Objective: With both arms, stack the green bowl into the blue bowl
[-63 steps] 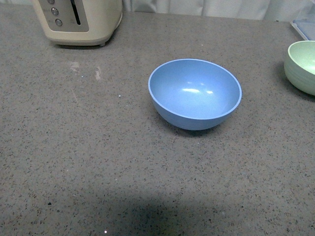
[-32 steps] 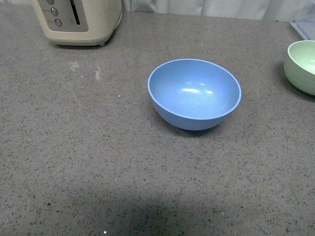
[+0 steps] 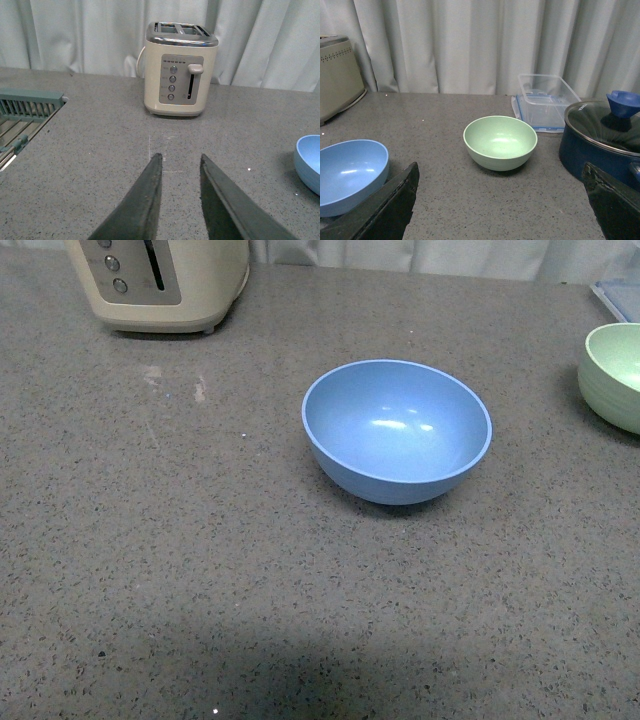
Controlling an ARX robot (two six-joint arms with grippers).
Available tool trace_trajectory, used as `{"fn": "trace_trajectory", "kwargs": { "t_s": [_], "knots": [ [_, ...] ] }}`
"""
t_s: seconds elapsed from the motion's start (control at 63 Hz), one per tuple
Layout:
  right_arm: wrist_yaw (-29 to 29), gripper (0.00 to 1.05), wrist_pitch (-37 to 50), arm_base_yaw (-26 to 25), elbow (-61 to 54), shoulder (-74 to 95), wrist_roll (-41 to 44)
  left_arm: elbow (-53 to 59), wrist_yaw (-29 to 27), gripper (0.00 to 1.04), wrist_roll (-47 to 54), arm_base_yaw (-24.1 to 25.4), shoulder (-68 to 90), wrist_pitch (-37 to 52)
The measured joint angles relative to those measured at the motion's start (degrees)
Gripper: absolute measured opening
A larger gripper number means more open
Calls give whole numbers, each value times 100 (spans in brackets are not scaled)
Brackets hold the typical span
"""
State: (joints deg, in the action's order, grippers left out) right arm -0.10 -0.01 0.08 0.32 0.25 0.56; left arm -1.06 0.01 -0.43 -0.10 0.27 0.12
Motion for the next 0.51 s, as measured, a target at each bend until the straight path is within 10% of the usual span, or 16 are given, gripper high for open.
{"fn": "trace_trajectory", "kwargs": {
  "t_s": [0.175, 0.381, 0.508],
  "knots": [
    [678, 95, -758, -50, 439, 898, 2, 0, -13, 66, 0, 0, -2, 0],
    [-772, 95, 841, -1346, 1449, 3668, 442, 0, 0, 100, 9, 0, -9, -4],
    [-1700, 95, 820, -1502, 2404, 5482, 1163, 0, -4, 98, 11, 0, -9, -9]
  ]
}}
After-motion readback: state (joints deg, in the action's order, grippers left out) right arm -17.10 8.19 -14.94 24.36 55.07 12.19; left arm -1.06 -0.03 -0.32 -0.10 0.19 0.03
